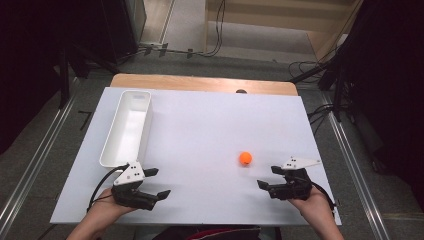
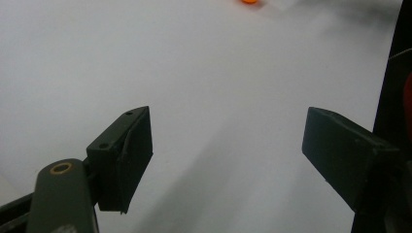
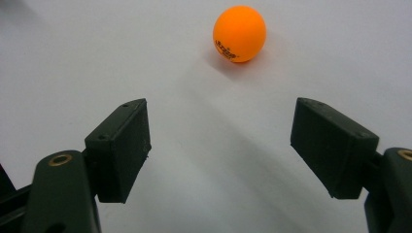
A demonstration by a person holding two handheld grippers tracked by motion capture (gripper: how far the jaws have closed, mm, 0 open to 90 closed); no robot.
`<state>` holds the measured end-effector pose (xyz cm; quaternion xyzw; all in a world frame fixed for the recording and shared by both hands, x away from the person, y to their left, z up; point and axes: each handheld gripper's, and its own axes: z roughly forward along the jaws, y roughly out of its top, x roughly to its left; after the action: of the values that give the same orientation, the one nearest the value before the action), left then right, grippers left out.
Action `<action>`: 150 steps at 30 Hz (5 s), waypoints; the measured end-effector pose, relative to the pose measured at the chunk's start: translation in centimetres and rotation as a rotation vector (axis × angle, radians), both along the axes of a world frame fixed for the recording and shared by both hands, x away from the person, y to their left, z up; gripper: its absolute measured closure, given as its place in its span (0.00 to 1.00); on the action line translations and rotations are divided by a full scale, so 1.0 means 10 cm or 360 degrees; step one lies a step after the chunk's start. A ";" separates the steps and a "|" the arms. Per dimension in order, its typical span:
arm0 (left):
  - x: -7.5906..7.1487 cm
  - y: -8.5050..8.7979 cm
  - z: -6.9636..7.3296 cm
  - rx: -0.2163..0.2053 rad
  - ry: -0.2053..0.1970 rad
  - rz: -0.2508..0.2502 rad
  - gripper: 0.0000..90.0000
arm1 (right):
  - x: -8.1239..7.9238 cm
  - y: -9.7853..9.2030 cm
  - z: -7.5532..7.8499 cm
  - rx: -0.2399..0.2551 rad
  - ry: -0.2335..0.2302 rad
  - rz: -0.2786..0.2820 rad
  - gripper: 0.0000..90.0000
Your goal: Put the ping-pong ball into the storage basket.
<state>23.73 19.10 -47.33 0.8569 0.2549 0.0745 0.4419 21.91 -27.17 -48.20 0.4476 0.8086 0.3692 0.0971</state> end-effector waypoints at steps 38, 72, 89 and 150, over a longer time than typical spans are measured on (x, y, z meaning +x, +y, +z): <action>0.01 -0.02 -0.01 -0.0017 0.0013 0.0026 0.20 | 0.00 0.02 -0.02 -0.0009 0.0009 0.0033 0.23; 0.15 -0.25 0.07 -0.0127 0.0021 0.0071 0.20 | 0.01 0.03 -0.03 -0.0015 0.0016 0.0040 0.23; 0.22 -0.41 0.10 -0.0105 -0.0059 0.0120 0.20 | 0.01 0.03 -0.03 -0.0015 0.0019 0.0035 0.23; 0.51 -1.06 0.19 -0.0118 0.0040 -0.0057 0.19 | 0.00 0.02 -0.02 -0.0013 0.0017 0.0044 0.23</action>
<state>28.84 8.45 -45.43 0.8452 0.2477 0.0463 0.4713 21.87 -27.01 -48.44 0.4381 0.8166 0.3649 0.0895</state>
